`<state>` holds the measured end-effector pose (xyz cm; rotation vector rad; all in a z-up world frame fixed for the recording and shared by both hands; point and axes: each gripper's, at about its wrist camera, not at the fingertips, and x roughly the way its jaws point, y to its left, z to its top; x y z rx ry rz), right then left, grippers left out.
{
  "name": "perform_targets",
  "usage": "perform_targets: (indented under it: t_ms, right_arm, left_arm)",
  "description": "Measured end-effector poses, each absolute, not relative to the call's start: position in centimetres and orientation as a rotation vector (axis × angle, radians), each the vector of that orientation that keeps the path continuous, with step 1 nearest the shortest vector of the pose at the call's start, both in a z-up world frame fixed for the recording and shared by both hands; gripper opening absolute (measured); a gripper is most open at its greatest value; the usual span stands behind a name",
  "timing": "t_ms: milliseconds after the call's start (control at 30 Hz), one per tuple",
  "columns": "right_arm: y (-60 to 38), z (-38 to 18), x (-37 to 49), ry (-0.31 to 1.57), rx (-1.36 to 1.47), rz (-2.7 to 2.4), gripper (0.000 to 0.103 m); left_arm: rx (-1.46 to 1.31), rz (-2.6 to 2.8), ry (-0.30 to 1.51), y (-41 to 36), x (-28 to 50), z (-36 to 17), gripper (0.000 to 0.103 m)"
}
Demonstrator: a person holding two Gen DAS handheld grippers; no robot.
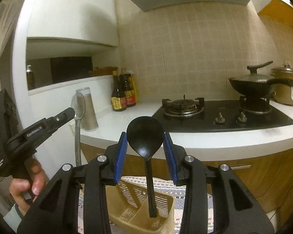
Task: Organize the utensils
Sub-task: 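Carry both utensils over the tan basket and open both grippers to drop them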
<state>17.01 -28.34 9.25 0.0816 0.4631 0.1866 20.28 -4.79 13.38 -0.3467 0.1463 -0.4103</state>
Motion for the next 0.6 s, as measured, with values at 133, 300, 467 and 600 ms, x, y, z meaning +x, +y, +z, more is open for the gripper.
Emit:
perform_targets:
  t_ms: [133, 300, 467, 600]
  right_arm:
    - [-28.5, 7.2, 17.8, 0.488, 0.086, 0.183, 0.035]
    - [-28.6, 5.7, 17.6, 0.509, 0.081, 0.178, 0.035]
    - [-28.8, 5.3, 16.6, 0.548, 0.087, 0.200, 0.044]
    - [-28.8, 5.6, 15.2, 0.568, 0.082, 0.212, 0.055]
  left_arm:
    - [-0.342, -0.397, 0.169, -4.8, 21.5, 11.3, 0.000]
    - [-0.335, -0.403, 0.205, -4.8, 22.0, 9.6, 0.000]
    - [-0.322, -0.422, 0.245, -4.6, 21.5, 8.8, 0.000]
    - [-0.324, -0.440, 0.287, -3.8, 20.4, 8.6, 0.013]
